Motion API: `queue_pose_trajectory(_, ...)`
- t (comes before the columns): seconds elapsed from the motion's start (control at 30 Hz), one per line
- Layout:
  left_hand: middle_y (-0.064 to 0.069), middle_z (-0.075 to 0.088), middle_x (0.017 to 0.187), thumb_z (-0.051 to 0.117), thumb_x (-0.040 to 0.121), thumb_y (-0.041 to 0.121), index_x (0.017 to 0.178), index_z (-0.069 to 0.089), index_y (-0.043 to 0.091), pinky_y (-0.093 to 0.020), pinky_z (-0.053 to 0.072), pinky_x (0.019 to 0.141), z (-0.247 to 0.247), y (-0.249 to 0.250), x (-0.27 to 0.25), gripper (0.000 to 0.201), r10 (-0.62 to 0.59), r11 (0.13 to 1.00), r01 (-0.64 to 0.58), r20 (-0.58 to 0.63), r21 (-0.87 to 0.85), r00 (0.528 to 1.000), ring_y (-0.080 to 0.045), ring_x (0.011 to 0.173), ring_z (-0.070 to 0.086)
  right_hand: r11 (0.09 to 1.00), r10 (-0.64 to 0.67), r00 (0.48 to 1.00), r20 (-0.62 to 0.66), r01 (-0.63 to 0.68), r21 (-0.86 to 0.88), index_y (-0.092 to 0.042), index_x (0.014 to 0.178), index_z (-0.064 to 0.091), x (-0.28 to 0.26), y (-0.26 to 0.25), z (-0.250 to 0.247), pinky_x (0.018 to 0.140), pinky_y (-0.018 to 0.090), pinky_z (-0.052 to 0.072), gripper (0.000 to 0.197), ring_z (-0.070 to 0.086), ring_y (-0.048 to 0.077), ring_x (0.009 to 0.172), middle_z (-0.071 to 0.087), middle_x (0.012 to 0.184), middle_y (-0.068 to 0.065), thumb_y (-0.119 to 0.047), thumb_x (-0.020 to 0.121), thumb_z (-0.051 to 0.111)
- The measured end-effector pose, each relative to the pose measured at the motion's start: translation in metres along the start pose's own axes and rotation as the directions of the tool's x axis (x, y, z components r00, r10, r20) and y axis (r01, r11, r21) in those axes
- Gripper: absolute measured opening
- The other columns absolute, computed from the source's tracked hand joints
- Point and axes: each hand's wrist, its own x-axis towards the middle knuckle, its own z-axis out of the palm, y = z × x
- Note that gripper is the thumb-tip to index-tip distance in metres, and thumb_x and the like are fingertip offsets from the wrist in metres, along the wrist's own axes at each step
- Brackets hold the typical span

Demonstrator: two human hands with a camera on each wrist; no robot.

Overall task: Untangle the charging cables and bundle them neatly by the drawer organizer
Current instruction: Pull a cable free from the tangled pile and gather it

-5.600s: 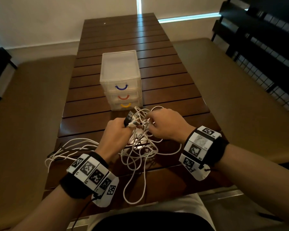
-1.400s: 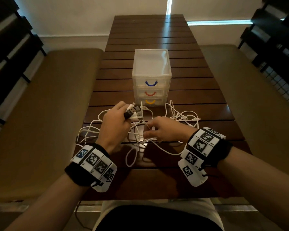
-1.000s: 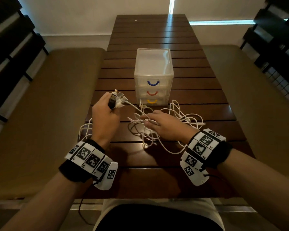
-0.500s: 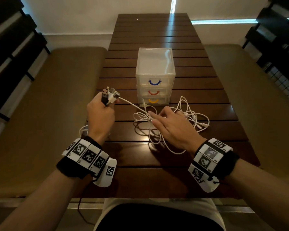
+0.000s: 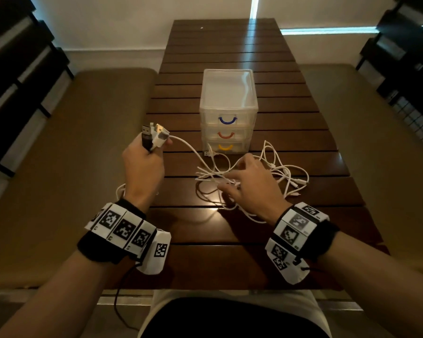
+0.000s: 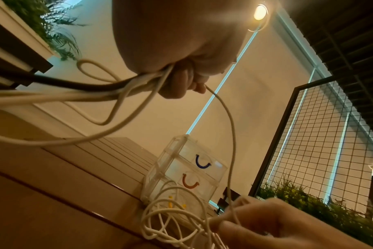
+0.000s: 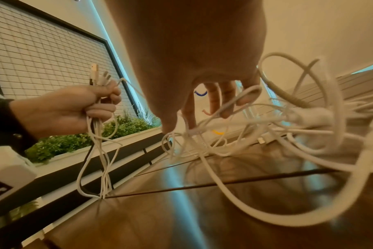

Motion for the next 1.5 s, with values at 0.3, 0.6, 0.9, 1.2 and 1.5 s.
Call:
queue_pose_trajectory(0.3,0.0,0.057,0.073,0.057,0.096,0.023,0.092,0.066,0.007,-0.016,0.033,0.052,-0.01,-0.016,0.013,0.019,-0.054,0.99,0.067,-0.105,0.123,0.993,-0.006,0.06,0.041,0.951,-0.016,0.969,-0.247,0.091,0.296,-0.015,0.084,0.072,0.008,0.01,0.001,0.075,0.037,0.042,0.032,0.052,0.019,0.082,0.061,0.081,-0.002,-0.035,0.1,0.053)
queue_pose_trajectory(0.6,0.007,0.065,0.118,0.054,0.087,-0.009,0.125,0.064,0.02,-0.012,0.045,0.088,0.009,-0.003,-0.01,0.049,0.106,0.971,-0.132,0.137,0.2,0.985,-0.004,0.104,0.059,0.905,0.05,0.996,-0.067,-0.016,0.426,-0.017,0.077,0.072,0.011,0.005,-0.005,0.066,0.042,0.052,0.04,0.06,0.014,0.064,0.065,0.065,0.001,-0.044,0.099,0.051)
queue_pose_trajectory(0.9,0.009,0.06,0.126,0.053,0.084,-0.012,0.125,0.062,0.028,-0.018,0.043,0.1,0.011,-0.006,-0.023,0.057,0.204,0.963,-0.247,0.312,0.107,0.928,-0.002,0.117,0.055,0.964,0.003,1.0,-0.002,-0.003,0.267,-0.025,0.094,0.075,0.008,-0.011,-0.002,0.071,0.037,0.053,0.038,0.064,0.016,0.076,0.07,0.074,-0.005,-0.048,0.099,0.046)
queue_pose_trajectory(1.2,0.008,0.062,0.076,0.043,0.102,0.029,0.103,0.069,0.017,-0.021,0.028,0.037,0.002,-0.004,-0.008,0.029,-0.157,0.928,0.206,0.178,-0.311,0.972,-0.005,0.041,0.034,0.976,-0.209,0.973,0.098,0.202,0.08,-0.023,0.098,0.073,-0.002,-0.004,-0.007,0.071,0.038,0.055,0.036,0.056,0.013,0.066,0.06,0.067,-0.008,-0.045,0.101,0.045)
queue_pose_trajectory(1.5,0.006,0.07,0.109,0.062,0.084,-0.002,0.113,0.07,0.019,-0.025,0.048,0.084,0.018,-0.005,-0.035,0.037,0.149,0.913,-0.351,0.631,0.208,0.761,-0.014,0.103,0.064,0.975,-0.188,0.981,0.057,0.179,0.13,-0.015,0.096,0.071,0.001,-0.034,-0.018,0.065,0.039,0.053,0.026,0.063,0.028,0.073,0.069,0.079,0.008,-0.033,0.094,0.052)
